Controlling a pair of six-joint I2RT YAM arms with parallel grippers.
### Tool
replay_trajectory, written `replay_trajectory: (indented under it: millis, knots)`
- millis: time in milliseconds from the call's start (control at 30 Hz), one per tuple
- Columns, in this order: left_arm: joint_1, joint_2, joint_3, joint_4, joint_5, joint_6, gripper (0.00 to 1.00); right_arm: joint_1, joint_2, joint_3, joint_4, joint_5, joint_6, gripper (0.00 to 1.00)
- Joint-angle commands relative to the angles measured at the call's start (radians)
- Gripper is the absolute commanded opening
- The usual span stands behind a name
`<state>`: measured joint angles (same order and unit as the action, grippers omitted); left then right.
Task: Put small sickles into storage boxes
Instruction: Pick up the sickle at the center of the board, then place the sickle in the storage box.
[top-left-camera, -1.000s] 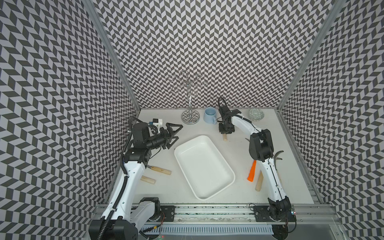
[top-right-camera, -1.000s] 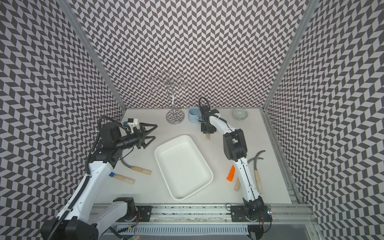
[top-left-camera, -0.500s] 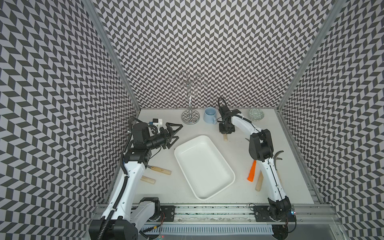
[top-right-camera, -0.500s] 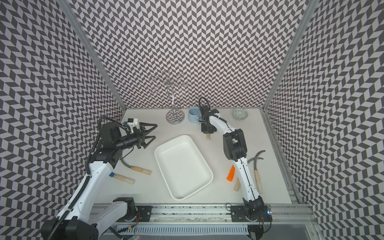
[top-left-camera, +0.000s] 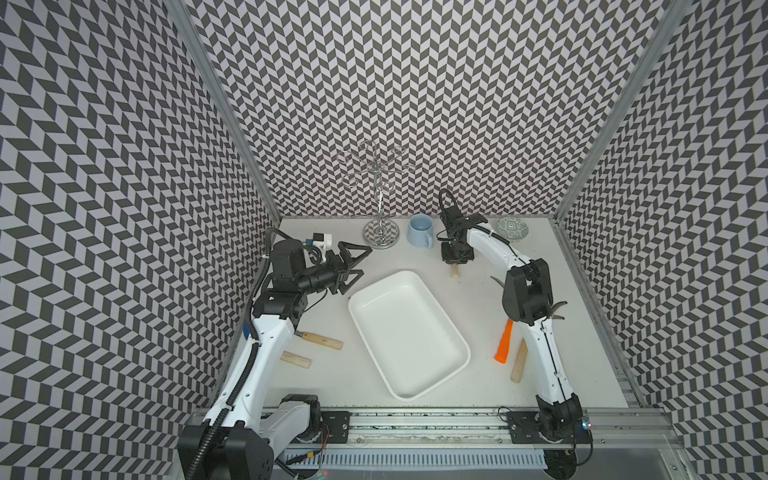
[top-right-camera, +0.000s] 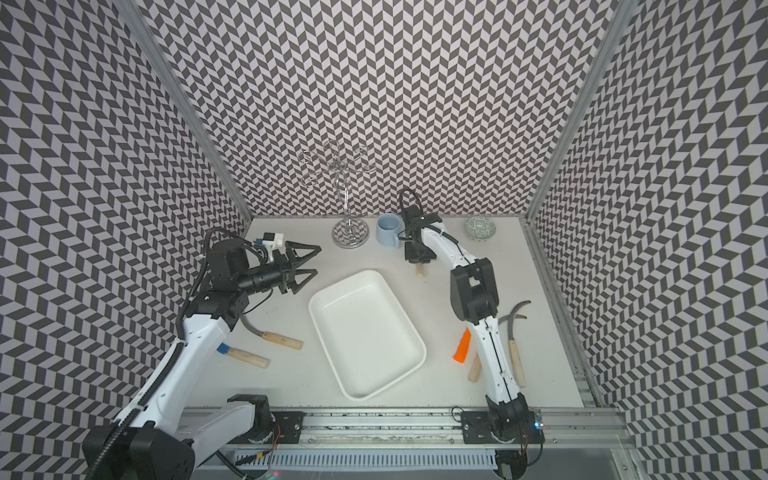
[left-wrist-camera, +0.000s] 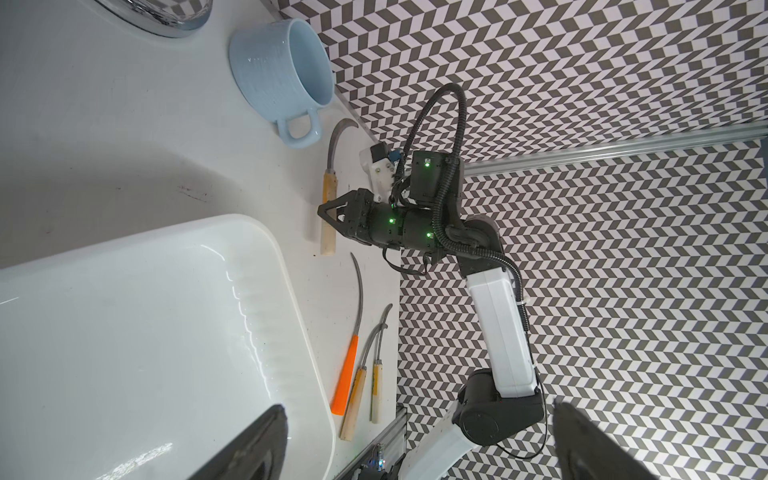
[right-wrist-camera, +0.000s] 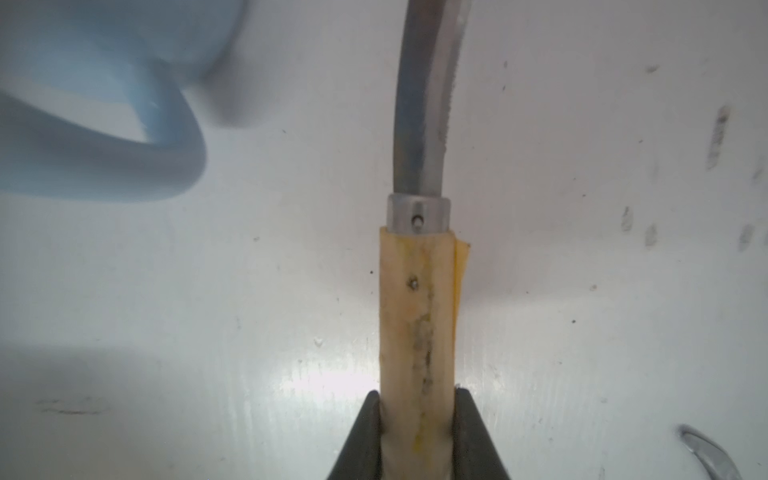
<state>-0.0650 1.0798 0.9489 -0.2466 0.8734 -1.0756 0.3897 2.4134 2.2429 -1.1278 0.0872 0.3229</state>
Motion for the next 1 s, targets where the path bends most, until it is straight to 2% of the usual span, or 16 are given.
replay_trajectory:
  millis: [0,200,533,733,967]
  knots:
    - [-0.012,0.004,0.037,0.028,0.006,-0.014,1.00,-0.002,-0.099,0.005,-0.011,0.020,-0.008,0.00]
    - [-0.018,0.008,0.052,0.022,0.003,-0.010,1.00,0.000,-0.172,-0.015,-0.042,0.016,-0.020,0.00]
    - [-0.021,0.000,0.020,0.007,0.000,-0.018,1.00,0.017,-0.363,-0.175,-0.081,-0.005,-0.016,0.00]
    - [-0.028,-0.014,0.001,-0.013,-0.014,-0.015,0.99,0.094,-0.473,-0.255,-0.114,0.025,-0.005,0.00]
    - [-0.027,-0.035,-0.035,-0.025,-0.011,-0.023,1.00,0.243,-0.571,-0.347,-0.143,0.027,0.054,0.00]
